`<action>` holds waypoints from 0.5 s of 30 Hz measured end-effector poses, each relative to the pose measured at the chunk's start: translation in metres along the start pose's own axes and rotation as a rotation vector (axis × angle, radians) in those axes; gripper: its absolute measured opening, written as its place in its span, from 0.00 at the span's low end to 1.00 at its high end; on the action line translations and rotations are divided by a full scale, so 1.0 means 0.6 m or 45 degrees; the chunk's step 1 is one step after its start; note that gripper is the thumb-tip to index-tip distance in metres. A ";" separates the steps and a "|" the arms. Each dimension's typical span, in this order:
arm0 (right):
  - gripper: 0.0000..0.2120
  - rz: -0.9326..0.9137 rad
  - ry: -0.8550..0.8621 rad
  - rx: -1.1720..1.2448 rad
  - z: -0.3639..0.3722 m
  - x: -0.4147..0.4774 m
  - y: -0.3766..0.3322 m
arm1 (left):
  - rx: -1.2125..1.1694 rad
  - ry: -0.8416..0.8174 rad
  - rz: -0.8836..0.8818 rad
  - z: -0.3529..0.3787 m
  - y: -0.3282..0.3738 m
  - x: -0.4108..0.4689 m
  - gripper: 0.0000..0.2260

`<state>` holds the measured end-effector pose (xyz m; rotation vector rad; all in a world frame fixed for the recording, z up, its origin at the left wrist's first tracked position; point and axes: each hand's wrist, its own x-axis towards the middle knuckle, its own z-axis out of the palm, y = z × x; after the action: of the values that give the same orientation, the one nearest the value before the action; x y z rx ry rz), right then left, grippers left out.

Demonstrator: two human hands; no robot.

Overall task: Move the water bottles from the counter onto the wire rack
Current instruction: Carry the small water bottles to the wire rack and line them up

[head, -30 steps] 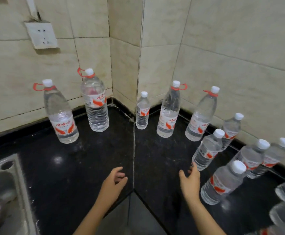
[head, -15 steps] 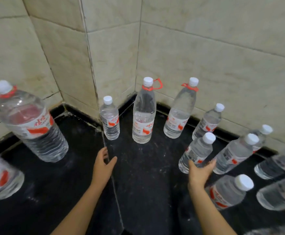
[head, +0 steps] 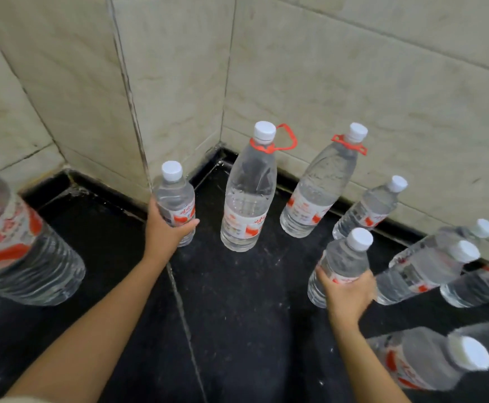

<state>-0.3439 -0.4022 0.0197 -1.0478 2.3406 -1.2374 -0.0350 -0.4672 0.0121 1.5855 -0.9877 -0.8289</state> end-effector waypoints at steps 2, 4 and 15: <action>0.37 0.006 0.008 -0.064 0.004 -0.010 -0.013 | -0.038 0.097 -0.066 0.021 0.001 0.005 0.42; 0.37 0.048 -0.003 -0.088 0.008 -0.017 -0.020 | -0.033 0.184 -0.125 0.030 0.002 0.006 0.37; 0.37 0.165 -0.128 0.000 -0.017 -0.085 -0.020 | -0.126 -0.129 -0.172 -0.015 -0.007 -0.112 0.28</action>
<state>-0.3088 -0.3642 0.0315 -0.9201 2.2927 -1.1111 -0.0543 -0.4020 0.0121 1.5502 -0.9037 -1.0447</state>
